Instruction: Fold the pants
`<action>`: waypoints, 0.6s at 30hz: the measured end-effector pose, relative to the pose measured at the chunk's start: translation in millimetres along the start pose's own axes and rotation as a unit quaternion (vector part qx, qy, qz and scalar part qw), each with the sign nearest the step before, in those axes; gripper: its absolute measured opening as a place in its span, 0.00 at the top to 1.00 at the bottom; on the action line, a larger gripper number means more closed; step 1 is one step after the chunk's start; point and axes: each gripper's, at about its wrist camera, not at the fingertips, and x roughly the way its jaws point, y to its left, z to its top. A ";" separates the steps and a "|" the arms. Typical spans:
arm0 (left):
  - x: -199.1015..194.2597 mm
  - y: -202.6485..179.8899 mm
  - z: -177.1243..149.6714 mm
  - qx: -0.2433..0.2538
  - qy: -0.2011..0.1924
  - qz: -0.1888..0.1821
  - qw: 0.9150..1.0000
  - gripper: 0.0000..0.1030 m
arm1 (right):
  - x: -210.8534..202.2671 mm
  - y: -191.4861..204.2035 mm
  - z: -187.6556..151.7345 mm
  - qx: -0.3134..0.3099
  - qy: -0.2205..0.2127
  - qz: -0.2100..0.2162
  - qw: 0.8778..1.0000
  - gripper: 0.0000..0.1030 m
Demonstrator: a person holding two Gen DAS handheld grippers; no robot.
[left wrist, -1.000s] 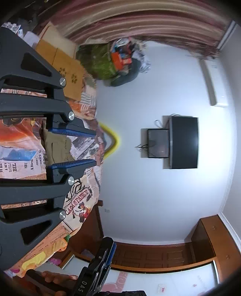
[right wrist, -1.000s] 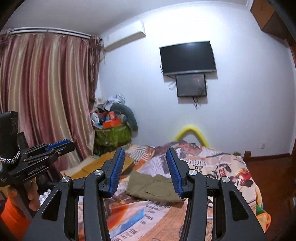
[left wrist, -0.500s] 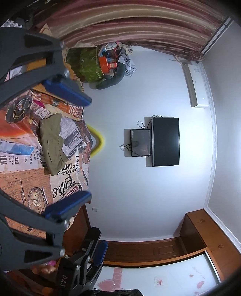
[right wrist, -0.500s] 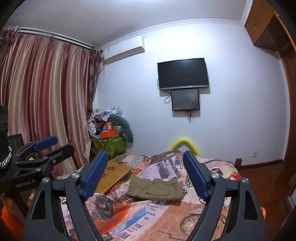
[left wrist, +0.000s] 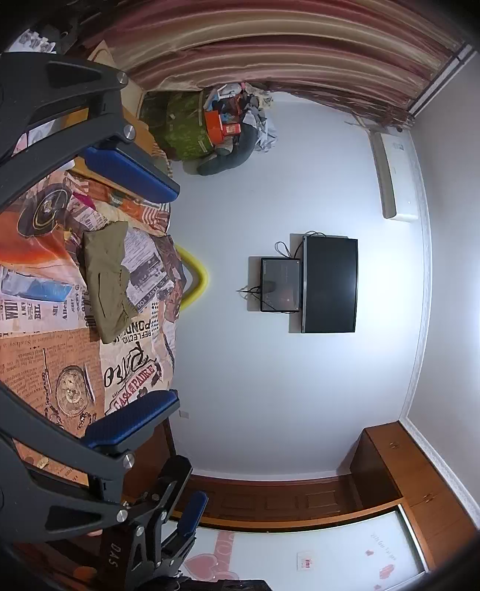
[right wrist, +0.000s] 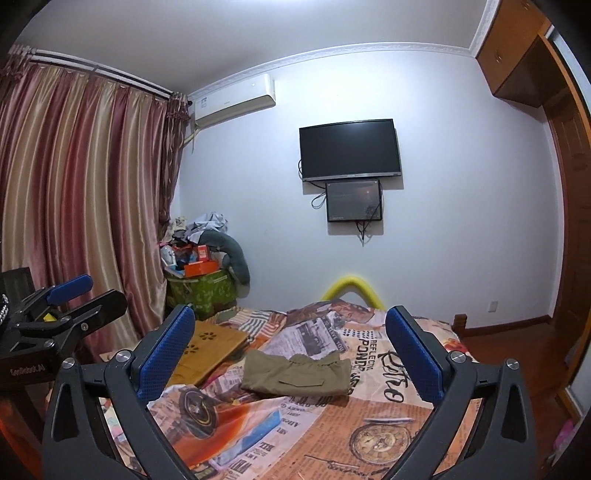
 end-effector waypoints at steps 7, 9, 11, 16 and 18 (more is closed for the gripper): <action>-0.6 4.2 -1.9 -0.006 0.000 0.002 1.000 0.00 | -5.7 0.1 -5.3 0.002 0.002 -0.001 1.000 0.00; 0.3 4.6 -2.3 -0.008 0.002 0.002 1.000 0.00 | -6.0 1.1 -5.0 0.002 0.004 -0.001 1.000 0.00; 1.7 5.1 -3.1 -0.009 0.006 0.001 1.000 0.00 | -6.7 1.6 -5.1 0.001 0.006 -0.002 1.000 0.00; 4.7 7.8 -4.6 -0.014 0.012 0.001 1.000 0.00 | -7.7 2.5 -5.5 0.003 0.011 -0.003 1.000 0.00; 6.4 7.9 -5.1 -0.016 0.014 0.001 1.000 0.00 | -7.1 1.6 -4.4 0.005 0.013 -0.003 1.000 0.00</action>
